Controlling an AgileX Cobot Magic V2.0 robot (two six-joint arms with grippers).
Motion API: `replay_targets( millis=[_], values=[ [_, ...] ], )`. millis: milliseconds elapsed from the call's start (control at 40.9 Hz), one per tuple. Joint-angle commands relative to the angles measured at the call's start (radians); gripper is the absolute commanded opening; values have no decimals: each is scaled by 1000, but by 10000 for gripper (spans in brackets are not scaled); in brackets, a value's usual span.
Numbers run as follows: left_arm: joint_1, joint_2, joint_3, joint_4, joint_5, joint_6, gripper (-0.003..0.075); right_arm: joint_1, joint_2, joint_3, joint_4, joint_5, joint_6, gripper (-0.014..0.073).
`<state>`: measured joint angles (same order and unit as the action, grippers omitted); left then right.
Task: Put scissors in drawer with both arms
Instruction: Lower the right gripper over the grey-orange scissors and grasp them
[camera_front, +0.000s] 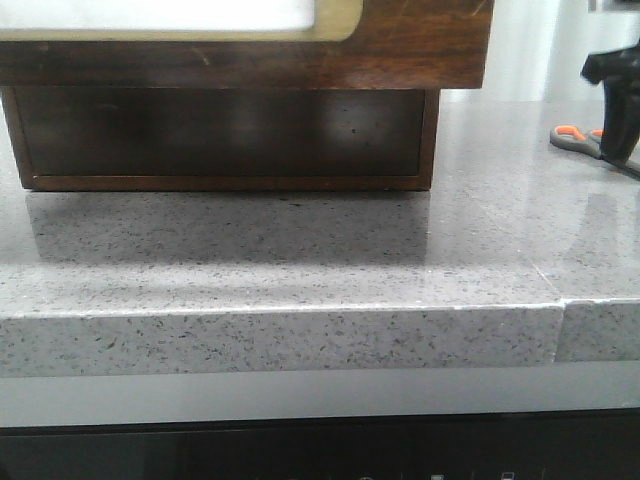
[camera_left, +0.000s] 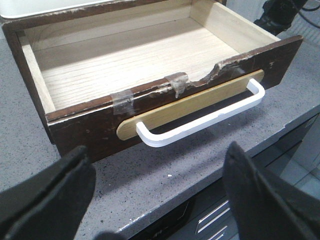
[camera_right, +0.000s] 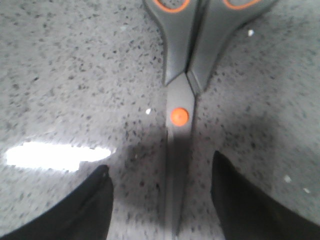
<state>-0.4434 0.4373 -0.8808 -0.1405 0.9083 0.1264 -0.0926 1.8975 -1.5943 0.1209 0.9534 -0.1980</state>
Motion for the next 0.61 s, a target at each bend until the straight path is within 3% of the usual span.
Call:
replay_targets(
  millis=[0,147,367,489,587],
  values=[
    [-9,11,-28,-15,-72,-8,526,-2,-24,-47,5,-21,-11,453],
    [-9,11,-28,-15,-72,-8,526,-2,9,-64,4,-3,-10,437],
    [-9,11,-28,-15,-72,-8,526,-2,13,-64,4,8,-10,154],
    [-9,11,-28,-15,-72,-8,526,-2,13,-64,4,7,-10,80],
    [-9,11,-28,-15,-72,-8,526,-2,13,-64,4,8,-10,69]
  ],
)
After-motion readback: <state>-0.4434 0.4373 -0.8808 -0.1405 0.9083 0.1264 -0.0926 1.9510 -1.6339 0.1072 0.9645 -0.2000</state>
